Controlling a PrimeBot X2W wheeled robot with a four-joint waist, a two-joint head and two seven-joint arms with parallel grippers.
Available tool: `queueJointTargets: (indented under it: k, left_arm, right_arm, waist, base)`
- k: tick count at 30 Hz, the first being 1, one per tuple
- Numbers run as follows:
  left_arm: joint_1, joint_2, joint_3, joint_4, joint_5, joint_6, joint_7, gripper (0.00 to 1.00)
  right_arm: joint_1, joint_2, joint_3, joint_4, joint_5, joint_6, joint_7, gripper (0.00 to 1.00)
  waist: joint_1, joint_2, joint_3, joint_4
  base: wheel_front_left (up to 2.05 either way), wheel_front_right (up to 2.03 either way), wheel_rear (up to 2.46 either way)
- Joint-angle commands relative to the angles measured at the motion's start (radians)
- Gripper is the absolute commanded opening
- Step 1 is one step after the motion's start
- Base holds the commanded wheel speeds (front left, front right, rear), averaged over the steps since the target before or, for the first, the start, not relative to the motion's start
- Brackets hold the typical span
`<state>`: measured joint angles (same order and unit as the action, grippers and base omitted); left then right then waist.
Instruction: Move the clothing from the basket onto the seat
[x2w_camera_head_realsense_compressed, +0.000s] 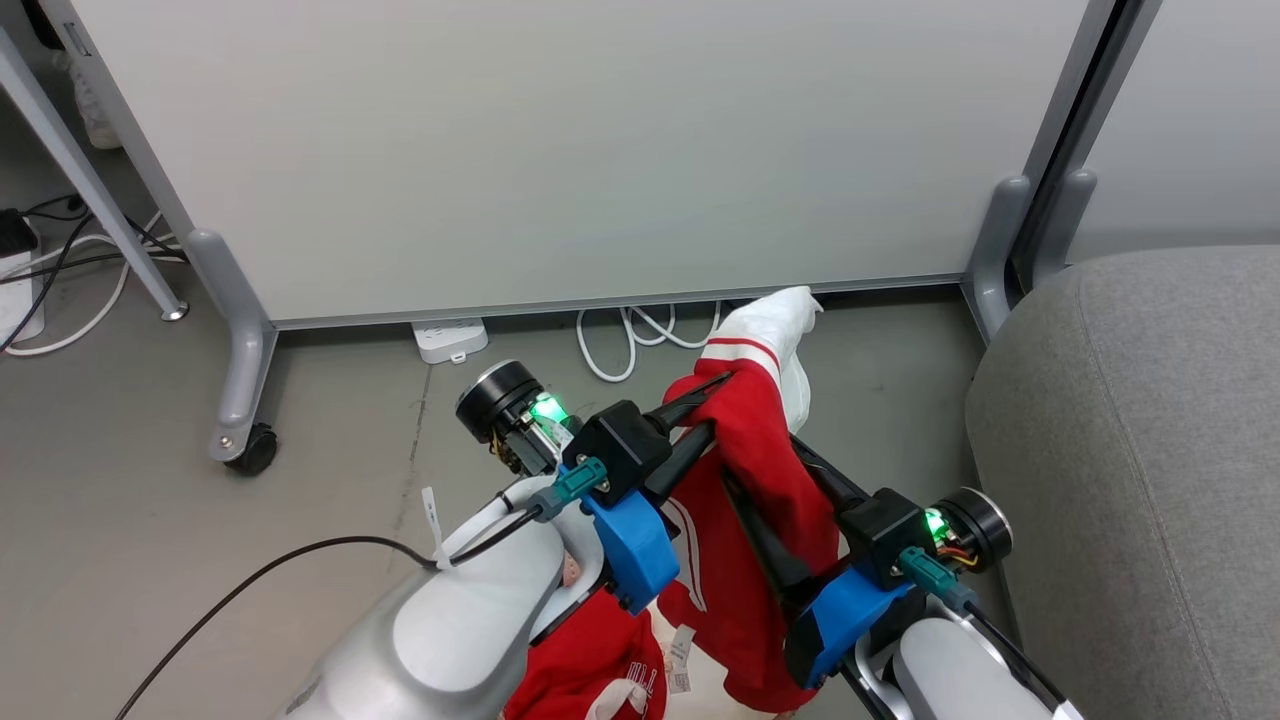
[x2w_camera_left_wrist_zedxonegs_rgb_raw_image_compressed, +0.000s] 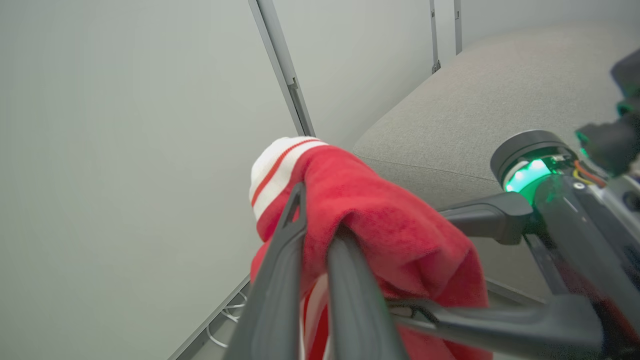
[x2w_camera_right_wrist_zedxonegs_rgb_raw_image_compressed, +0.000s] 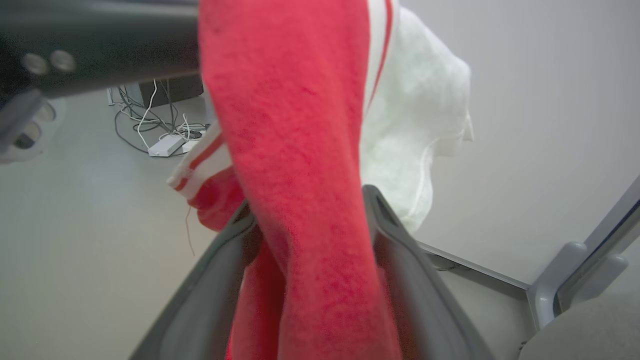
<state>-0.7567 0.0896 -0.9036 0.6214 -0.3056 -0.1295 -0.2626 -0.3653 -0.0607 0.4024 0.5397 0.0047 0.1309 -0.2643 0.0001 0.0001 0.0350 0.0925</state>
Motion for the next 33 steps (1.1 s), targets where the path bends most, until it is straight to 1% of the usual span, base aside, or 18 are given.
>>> queueJointTargets:
  k: [1,12,28,29,30,33]
  left_arm:
    - [-0.004,0.002,0.007,-0.002,0.004,-0.001,-0.003,0.0]
    - [-0.008,0.0,0.001,0.003,0.001,-0.001,-0.003,0.0]
    - [-0.018,0.004,-0.012,0.002,-0.012,0.0,-0.003,0.0]
    - [-0.017,0.004,-0.009,0.001,-0.011,0.0,-0.003,0.81]
    - [-0.015,0.003,-0.006,0.001,-0.011,0.0,-0.003,1.0]
    - [-0.009,0.001,-0.004,0.002,-0.009,0.0,-0.003,1.0]
  right_arm:
    - [-0.022,0.006,0.002,0.014,0.007,0.0,0.0,0.0]
    - [-0.038,0.011,0.008,0.031,0.023,0.0,0.0,0.0]
    - [-0.042,0.012,0.011,0.017,0.052,0.0,0.0,0.0]
    - [-0.042,0.012,0.009,0.016,0.055,0.0,0.0,0.0]
    - [-0.042,0.012,0.005,0.015,0.058,0.0,0.0,0.0]
    - [-0.037,0.011,-0.011,0.009,0.074,0.0,0.0,0.0]
  waist:
    - [-0.0001,-0.0001,0.001,-0.002]
    - [-0.0001,-0.0001,0.003,-0.009]
    - [-0.0001,-0.0001,0.012,-0.01]
    - [-0.0001,-0.0001,0.013,-0.01]
    - [-0.0001,-0.0001,0.013,-0.01]
    - [-0.0001,-0.0001,0.015,-0.011]
  base:
    - [0.0,0.0,0.0]
    - [0.0,0.0,0.0]
    - [0.0,0.0,0.0]
    - [0.0,0.0,0.0]
    - [0.0,0.0,0.0]
    - [0.0,0.0,0.0]
